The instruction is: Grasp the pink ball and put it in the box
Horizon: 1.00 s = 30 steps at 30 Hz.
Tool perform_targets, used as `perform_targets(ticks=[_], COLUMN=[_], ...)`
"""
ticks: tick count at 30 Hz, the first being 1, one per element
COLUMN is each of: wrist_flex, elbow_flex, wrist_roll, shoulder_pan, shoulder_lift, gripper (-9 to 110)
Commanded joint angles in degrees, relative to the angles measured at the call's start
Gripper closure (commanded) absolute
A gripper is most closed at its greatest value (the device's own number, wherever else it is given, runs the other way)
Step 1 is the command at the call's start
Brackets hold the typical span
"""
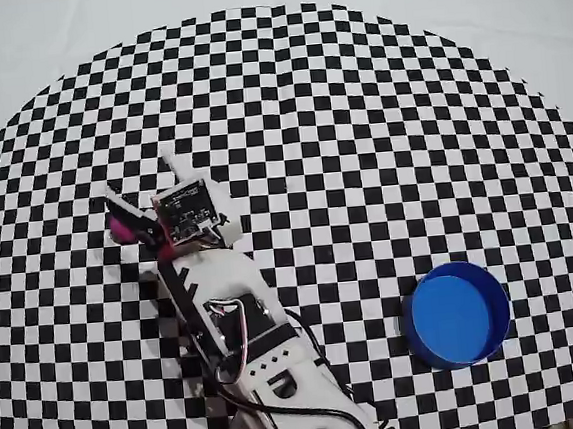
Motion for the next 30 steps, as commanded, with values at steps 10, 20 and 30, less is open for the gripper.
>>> perform_targets(ticks=[10, 20, 30], wrist_flex=[0.26, 0.35, 0.35], elbow_flex=[0.44, 0.44, 0.44], wrist_roll=[-0.53, -0.53, -0.53], shoulder_pan=[-5.63, -7.91, -9.05], shoulder_lift=[-2.11, -3.34, -4.66], gripper=[73, 73, 73])
